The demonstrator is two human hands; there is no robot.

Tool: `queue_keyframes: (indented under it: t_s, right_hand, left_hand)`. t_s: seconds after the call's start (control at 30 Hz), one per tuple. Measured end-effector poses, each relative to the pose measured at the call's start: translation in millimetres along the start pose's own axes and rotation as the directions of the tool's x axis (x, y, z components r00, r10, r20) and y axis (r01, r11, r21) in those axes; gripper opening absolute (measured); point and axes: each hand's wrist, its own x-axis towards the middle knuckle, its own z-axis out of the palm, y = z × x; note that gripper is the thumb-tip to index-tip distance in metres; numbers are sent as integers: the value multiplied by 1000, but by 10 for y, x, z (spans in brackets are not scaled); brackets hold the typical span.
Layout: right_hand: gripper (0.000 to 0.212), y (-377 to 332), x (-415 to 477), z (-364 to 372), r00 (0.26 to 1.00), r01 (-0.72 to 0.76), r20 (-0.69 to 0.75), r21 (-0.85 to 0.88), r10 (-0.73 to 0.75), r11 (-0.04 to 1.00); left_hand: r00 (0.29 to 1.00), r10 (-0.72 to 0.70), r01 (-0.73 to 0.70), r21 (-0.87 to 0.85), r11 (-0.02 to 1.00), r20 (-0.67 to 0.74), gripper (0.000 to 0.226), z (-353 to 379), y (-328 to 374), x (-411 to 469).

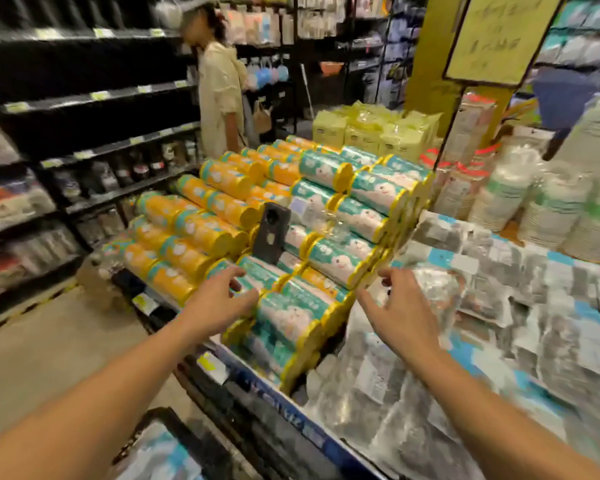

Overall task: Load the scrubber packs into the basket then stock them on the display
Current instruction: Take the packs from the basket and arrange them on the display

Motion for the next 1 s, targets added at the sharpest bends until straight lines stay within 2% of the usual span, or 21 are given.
queue_keyframes:
  t_s: [0.1,0.17,0.33,0.43,0.53,0.57,0.63,0.77,0.87,0.93,1.0]
  right_hand:
    - [52,-819,-297,675,986,109,121,41,-113,993]
    - [48,-1260,-559,1165,968,129,206,73,-141,989]
    - [42,-1840,-1387,2505,888,79,445,106,-118,991]
    - [45,-1756,-1939,3389,761,-2,649,3,0,1000]
    - [42,-1407,-2406,4327,599,-195,774,-108,206,975]
    - [37,-1256,-2547,4629,541,-261,794,-157,279,953]
    - [21,-944,-2789,5182,425,-417,815,-212,395,884]
    - [50,-13,-3454,6289,188,-713,774,-316,605,626]
    - [56,251,-3771,6783,47,-881,771,-267,635,390]
    - [65,223,-3803,6998,-8,-937,776,-226,630,266]
    - [67,250,-3809,7194,-11,-973,783,-153,621,175]
  left_hand:
    - [995,-86,87,14,996,-56,49,-581,-872,-212]
    - [987,-152,150,-31,988,-58,38,-879,-1509,-340]
    - [940,-341,341,3,940,-12,49,-1123,-3109,-622]
    - [899,-432,426,80,901,78,53,-907,-3967,-724]
    - [864,-472,457,119,881,176,52,-473,-4756,-782]
    - [851,-486,468,136,873,199,59,-271,-5038,-781]
    - [847,-489,465,154,872,211,84,173,-5602,-794]
    - [777,-543,474,273,837,318,84,1069,-6512,-864]
    - [741,-577,487,317,814,344,92,1588,-6910,-848]
    - [737,-578,487,319,813,350,94,1840,-7077,-795]
    - [754,-570,464,350,814,325,93,2038,-7181,-751]
